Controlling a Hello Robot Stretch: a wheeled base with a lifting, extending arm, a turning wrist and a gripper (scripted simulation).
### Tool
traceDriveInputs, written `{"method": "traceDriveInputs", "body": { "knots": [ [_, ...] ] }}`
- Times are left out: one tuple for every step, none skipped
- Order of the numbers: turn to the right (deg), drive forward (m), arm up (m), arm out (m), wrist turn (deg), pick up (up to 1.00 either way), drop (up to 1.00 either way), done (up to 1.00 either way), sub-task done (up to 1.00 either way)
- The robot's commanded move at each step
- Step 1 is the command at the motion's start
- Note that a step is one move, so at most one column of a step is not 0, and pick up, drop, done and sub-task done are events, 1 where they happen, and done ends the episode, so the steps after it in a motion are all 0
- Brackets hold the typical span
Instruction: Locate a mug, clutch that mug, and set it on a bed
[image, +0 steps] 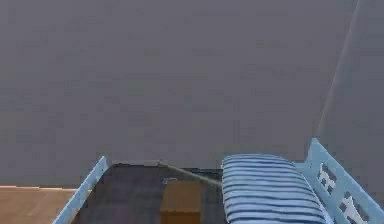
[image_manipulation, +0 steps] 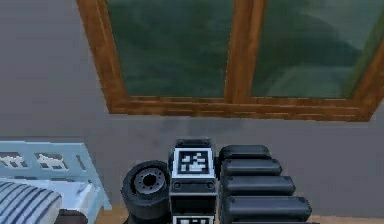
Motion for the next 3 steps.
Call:
{"method": "traceDriveInputs", "body": {
  "knots": [
    [-33.0, 0.0, 0.0, 0.0, 0.0, 0.0, 0.0, 0.0, 0.0],
    [45.0, 0.0, 0.0, 0.0, 0.0, 0.0, 0.0, 0.0, 0.0],
    [27.0, 0.0, 0.0, 0.0, 0.0, 0.0, 0.0, 0.0, 0.0]
  ]
}}
